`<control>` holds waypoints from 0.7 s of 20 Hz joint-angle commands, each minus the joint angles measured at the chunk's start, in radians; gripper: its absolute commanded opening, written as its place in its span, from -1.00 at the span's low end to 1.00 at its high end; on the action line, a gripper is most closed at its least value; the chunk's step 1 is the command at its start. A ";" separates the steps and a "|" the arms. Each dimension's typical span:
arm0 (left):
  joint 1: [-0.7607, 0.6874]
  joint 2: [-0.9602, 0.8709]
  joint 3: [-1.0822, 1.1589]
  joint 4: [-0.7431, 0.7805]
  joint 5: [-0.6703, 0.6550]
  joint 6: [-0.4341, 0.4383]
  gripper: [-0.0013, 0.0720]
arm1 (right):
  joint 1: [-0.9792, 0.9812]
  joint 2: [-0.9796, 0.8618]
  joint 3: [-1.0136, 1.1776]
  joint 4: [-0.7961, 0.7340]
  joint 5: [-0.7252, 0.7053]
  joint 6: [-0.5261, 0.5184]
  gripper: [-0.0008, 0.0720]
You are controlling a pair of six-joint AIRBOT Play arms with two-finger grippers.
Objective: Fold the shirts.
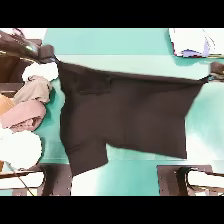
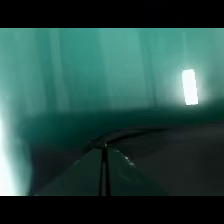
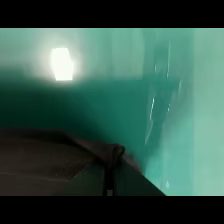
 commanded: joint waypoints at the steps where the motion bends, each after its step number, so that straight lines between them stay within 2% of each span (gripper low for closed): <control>1: 0.001 -0.184 -0.015 -0.039 0.135 0.055 -0.91 | 0.022 -0.214 -0.010 -0.010 -0.131 -0.008 -0.93; 4: 0.001 -0.242 -0.015 -0.047 0.312 0.088 -0.91 | 0.022 -0.293 -0.010 -0.008 -0.274 -0.016 -0.93; 7: 0.002 -0.251 -0.014 -0.044 0.399 0.101 -0.91 | 0.022 -0.299 -0.010 0.070 -0.356 -0.021 -0.93; 9: 0.002 -0.251 -0.010 -0.043 0.348 0.107 -0.91 | 0.022 -0.272 -0.010 0.101 -0.358 -0.038 -0.93; 11: 0.002 -0.251 -0.010 -0.030 0.229 0.151 -0.91 | 0.034 -0.232 -0.011 0.083 -0.310 -0.055 -0.93; 14: 0.002 -0.251 -0.011 0.023 0.034 0.152 -0.91 | 0.034 -0.161 -0.084 0.058 -0.271 -0.055 -0.93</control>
